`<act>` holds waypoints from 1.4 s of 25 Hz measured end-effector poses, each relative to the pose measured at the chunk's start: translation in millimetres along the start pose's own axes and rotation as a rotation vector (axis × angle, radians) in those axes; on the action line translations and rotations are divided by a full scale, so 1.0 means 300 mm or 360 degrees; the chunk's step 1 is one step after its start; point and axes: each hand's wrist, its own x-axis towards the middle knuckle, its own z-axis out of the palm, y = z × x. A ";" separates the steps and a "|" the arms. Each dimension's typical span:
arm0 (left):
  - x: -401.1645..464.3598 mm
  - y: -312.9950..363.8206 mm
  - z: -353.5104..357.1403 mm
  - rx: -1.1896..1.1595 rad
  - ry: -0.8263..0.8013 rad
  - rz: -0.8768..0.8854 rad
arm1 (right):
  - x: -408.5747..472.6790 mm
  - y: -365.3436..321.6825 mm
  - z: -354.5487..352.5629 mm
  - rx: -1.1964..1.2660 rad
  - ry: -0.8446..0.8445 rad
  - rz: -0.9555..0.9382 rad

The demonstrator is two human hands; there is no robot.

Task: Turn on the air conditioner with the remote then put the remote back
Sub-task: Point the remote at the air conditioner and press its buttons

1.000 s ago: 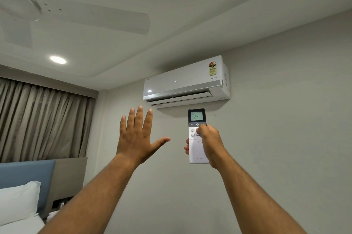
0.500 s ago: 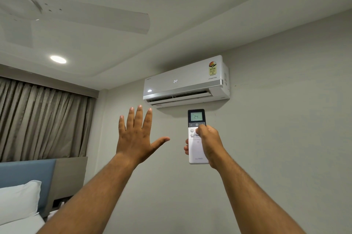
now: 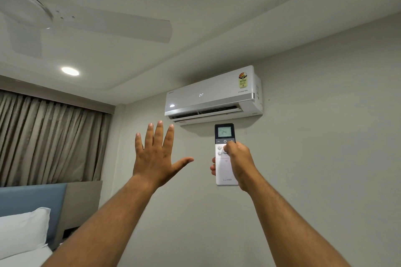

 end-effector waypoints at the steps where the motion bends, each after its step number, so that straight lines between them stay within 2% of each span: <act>1: 0.001 0.000 -0.002 0.0006 0.0003 0.0005 | -0.002 -0.002 -0.001 0.0005 -0.0001 0.0002; 35: 0.008 0.002 -0.020 -0.0010 0.0033 0.0013 | -0.024 -0.011 0.002 -0.0004 0.0010 0.0006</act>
